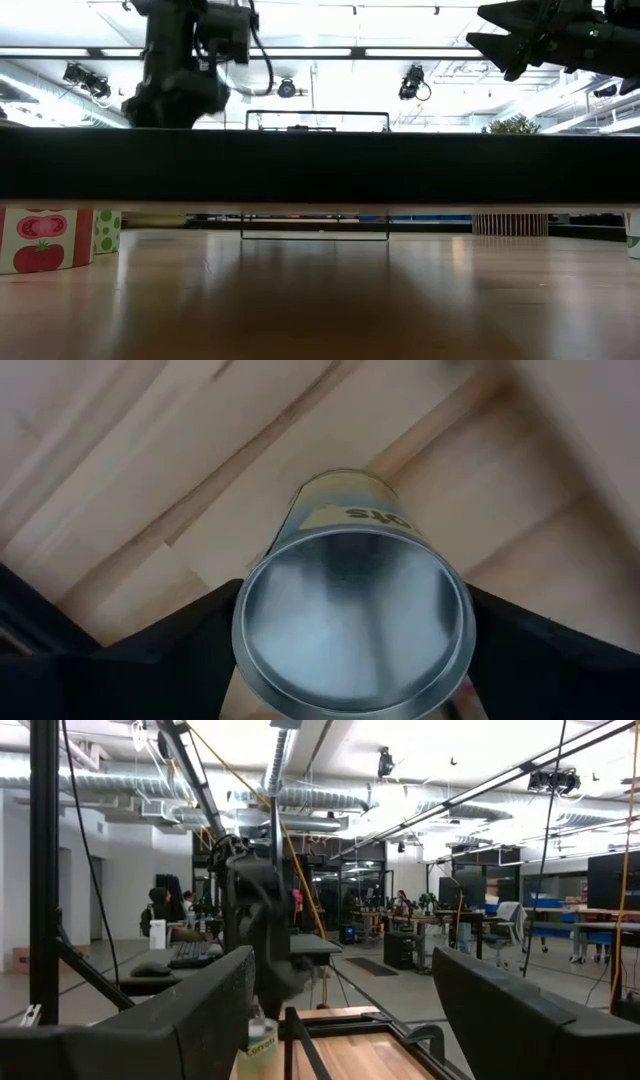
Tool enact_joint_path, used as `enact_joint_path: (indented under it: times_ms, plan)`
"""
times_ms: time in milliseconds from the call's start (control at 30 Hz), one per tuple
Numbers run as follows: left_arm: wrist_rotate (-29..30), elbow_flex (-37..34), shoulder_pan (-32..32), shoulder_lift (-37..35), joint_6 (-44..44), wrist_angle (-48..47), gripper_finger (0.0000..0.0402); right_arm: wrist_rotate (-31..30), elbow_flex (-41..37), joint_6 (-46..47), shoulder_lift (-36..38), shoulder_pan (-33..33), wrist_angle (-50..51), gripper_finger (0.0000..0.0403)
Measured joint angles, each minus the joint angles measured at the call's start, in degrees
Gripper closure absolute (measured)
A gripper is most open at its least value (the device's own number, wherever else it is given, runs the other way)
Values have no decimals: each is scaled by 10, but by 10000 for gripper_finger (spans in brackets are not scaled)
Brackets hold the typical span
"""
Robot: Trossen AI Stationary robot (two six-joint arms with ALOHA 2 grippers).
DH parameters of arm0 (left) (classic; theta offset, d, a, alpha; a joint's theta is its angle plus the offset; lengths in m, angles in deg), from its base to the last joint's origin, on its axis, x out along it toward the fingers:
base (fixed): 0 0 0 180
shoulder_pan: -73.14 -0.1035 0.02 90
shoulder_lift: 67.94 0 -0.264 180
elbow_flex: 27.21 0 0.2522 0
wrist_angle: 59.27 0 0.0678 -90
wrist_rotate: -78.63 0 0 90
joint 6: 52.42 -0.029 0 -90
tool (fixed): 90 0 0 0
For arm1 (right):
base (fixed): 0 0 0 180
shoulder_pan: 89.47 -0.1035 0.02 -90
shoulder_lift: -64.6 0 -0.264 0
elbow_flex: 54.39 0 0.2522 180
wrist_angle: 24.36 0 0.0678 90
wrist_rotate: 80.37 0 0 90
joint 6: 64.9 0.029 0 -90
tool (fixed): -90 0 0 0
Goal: Pick and place cans onto a shelf
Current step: Put the large canned carrots on the shelf
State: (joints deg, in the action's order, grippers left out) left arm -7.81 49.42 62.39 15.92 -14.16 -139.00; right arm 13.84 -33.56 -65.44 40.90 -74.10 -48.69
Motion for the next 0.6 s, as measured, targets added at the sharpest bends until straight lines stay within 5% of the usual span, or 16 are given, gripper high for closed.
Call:
enact_joint_path:
  times_ms: [167,600]
  plan:
    - [-46,65,11,-9,5,-17,77,0,0,0,0,0,0,89]
    - [-26,173,142,18,119,17,76,0,0,0,0,0,-4,89]
